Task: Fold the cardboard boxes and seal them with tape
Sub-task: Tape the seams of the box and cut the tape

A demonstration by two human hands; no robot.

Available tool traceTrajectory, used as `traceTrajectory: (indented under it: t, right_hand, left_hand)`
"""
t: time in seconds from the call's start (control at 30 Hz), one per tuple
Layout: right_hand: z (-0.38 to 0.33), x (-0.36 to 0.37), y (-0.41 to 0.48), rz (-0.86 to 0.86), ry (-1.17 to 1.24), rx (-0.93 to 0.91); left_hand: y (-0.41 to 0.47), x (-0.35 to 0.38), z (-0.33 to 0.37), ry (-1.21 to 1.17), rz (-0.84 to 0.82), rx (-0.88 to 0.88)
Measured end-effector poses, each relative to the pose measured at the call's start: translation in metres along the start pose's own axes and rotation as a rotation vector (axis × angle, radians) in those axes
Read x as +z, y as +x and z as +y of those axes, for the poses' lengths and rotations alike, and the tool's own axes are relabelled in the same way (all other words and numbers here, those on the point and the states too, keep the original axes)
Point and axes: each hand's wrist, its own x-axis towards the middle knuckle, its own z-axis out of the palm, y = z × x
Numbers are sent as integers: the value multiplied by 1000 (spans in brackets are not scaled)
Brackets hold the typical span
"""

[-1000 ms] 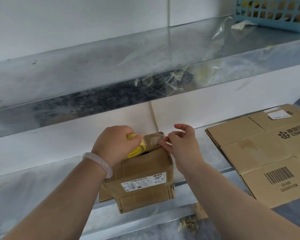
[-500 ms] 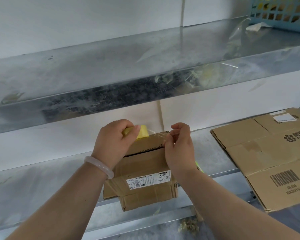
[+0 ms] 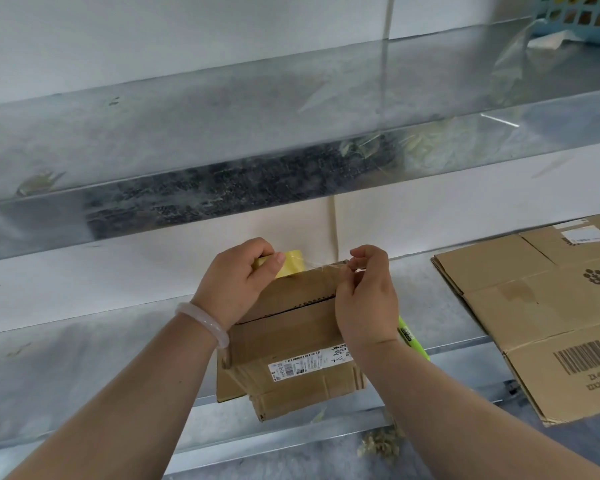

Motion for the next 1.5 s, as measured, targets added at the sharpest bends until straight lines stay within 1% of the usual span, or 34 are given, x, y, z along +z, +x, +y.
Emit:
traceTrajectory:
  t: [0.13, 0.3, 0.37, 0.5, 0.63, 0.73, 0.83, 0.9, 0.93, 1.07, 1.2, 1.37, 1.43, 1.5]
  right_hand:
    - [2, 1, -1, -10, 7, -53]
    - [7, 4, 0, -31, 88, -94]
    - [10, 5, 1, -33, 61, -110]
    - [12, 8, 2, 18, -59, -227]
    - [13, 10, 2, 46, -87, -257]
    - [13, 11, 2, 53, -111, -309]
    - [13, 11, 3, 48, -123, -326]
    - [13, 10, 3, 42, -99, -300]
    - [13, 10, 3, 39, -85, -286]
    - [16, 9, 5, 48, -36, -235]
    - [17, 8, 6, 39, -23, -221]
    - [16, 8, 4, 22, -24, -243]
    - [17, 7, 5, 32, -14, -254]
    - [17, 7, 5, 32, -4, -248]
  left_hand:
    - [-1, -1, -1, 11, -1, 9]
    - [-2, -1, -3, -19, 20, 2]
    - [-3, -1, -2, 5, 10, 18]
    - [-6, -5, 0, 58, 19, 57]
    - [-9, -9, 1, 91, 47, 84]
    - [-12, -12, 6, 159, 73, 115]
    - [-15, -17, 19, 306, 119, 144]
    - [-15, -19, 32, 347, 128, 106]
    - [-14, -18, 38, 322, 123, 72]
    - [-7, -9, 48, 8, 134, -142]
    - [-6, -3, 40, -114, 132, -303]
    - [-6, -4, 37, -159, 150, -379]
    - [-7, -1, 39, -199, 148, -383]
    - [-8, 2, 41, -178, 154, -350]
